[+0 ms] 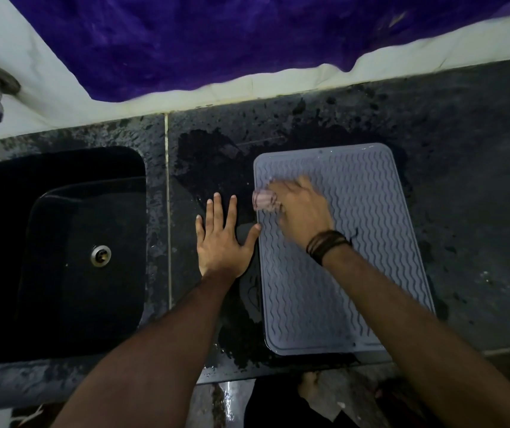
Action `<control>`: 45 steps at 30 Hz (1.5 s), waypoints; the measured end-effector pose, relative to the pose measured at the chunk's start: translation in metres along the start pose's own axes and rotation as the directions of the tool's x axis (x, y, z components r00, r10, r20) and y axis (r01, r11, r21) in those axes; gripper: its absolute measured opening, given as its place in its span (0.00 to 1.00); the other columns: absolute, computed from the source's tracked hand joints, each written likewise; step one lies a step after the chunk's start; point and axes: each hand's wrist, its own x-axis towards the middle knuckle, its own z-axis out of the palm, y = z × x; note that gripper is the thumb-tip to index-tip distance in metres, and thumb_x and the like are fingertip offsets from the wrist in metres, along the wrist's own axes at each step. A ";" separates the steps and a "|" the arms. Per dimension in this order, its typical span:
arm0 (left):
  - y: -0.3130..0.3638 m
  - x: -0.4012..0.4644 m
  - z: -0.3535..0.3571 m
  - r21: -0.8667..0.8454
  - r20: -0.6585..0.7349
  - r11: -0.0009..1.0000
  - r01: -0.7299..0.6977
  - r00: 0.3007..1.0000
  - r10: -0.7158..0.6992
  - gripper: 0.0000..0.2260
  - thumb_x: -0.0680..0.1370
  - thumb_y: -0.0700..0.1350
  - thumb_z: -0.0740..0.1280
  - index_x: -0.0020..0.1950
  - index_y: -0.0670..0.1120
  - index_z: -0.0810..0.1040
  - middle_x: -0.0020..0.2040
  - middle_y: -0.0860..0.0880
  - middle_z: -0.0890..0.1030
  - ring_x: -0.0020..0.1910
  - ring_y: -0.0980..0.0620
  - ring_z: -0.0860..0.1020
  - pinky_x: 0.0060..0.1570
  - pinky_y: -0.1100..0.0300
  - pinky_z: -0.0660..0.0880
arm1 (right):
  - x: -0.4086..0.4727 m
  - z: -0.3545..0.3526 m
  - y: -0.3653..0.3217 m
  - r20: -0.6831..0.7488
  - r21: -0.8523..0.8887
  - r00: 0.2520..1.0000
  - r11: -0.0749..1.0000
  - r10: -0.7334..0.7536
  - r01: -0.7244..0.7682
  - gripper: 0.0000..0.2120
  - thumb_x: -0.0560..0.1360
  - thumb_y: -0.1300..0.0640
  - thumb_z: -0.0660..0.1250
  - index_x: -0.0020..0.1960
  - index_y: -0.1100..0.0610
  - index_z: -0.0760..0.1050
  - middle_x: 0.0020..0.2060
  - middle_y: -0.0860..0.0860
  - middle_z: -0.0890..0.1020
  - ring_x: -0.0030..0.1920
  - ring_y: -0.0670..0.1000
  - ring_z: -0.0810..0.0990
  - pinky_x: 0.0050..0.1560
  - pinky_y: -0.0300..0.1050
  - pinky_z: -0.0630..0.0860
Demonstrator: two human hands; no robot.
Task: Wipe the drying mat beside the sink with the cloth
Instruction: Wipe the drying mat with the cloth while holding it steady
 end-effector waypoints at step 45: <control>0.002 0.000 -0.004 0.013 0.042 1.000 0.006 0.999 -0.007 0.36 0.80 0.71 0.42 0.84 0.55 0.44 0.84 0.48 0.42 0.82 0.50 0.40 0.80 0.45 0.41 | -0.084 0.001 -0.014 0.138 -0.076 0.990 0.997 -0.006 0.017 0.30 0.66 0.62 0.70 0.68 0.54 0.71 0.64 0.51 0.77 0.63 0.56 0.71 0.59 0.52 0.70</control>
